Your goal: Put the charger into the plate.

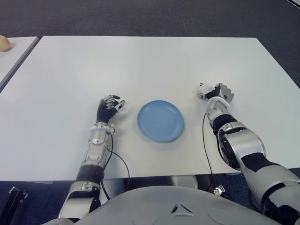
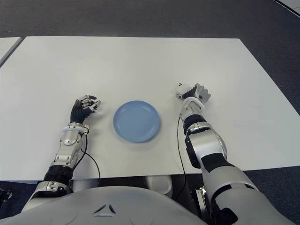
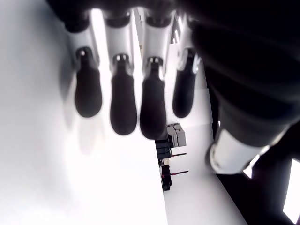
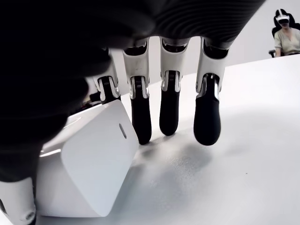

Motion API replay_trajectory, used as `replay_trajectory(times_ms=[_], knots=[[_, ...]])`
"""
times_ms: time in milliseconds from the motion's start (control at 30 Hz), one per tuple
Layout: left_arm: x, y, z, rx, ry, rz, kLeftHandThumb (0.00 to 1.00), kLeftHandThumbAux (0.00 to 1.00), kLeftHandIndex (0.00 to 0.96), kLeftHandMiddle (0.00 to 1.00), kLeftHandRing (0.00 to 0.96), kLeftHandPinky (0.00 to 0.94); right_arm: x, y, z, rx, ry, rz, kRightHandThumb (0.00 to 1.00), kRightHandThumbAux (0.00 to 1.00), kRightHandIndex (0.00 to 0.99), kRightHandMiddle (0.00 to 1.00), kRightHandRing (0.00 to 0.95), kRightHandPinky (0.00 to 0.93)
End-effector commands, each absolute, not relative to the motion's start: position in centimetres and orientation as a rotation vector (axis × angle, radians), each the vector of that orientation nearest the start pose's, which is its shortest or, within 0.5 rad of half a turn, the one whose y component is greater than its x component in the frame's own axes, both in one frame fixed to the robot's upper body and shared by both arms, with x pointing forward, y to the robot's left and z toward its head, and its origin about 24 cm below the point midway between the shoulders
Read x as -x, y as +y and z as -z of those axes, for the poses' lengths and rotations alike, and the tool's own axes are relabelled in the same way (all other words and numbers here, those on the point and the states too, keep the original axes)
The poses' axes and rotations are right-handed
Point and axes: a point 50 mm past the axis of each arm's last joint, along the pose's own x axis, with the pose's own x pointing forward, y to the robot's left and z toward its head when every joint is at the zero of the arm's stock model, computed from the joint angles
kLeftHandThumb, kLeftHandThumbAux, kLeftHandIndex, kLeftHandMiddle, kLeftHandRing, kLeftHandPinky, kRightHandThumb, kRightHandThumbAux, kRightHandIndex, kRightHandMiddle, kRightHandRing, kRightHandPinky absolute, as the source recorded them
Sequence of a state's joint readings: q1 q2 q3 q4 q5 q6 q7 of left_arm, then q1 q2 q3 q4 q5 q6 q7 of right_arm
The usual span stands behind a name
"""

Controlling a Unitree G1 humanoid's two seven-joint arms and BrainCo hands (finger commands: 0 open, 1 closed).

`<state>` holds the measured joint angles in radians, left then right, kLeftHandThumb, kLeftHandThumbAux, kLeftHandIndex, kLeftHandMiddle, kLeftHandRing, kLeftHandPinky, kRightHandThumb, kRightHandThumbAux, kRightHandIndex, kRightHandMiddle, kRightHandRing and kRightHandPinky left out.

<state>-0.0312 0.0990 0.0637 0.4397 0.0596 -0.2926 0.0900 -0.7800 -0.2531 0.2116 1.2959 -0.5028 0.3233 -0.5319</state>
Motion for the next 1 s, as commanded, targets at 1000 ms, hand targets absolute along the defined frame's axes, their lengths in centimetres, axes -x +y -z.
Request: replay_trajectory(times_ms=[1000], knots=[[-24.0, 19.1, 2.7, -0.155, 0.133, -0.142, 0.706, 0.718, 0.435, 0.648, 0.636, 0.620, -34.4, -20.4, -2.2, 0.967, 0.153, 0.539, 0.699, 0.725, 0.439, 0.862, 0.861, 0.866]])
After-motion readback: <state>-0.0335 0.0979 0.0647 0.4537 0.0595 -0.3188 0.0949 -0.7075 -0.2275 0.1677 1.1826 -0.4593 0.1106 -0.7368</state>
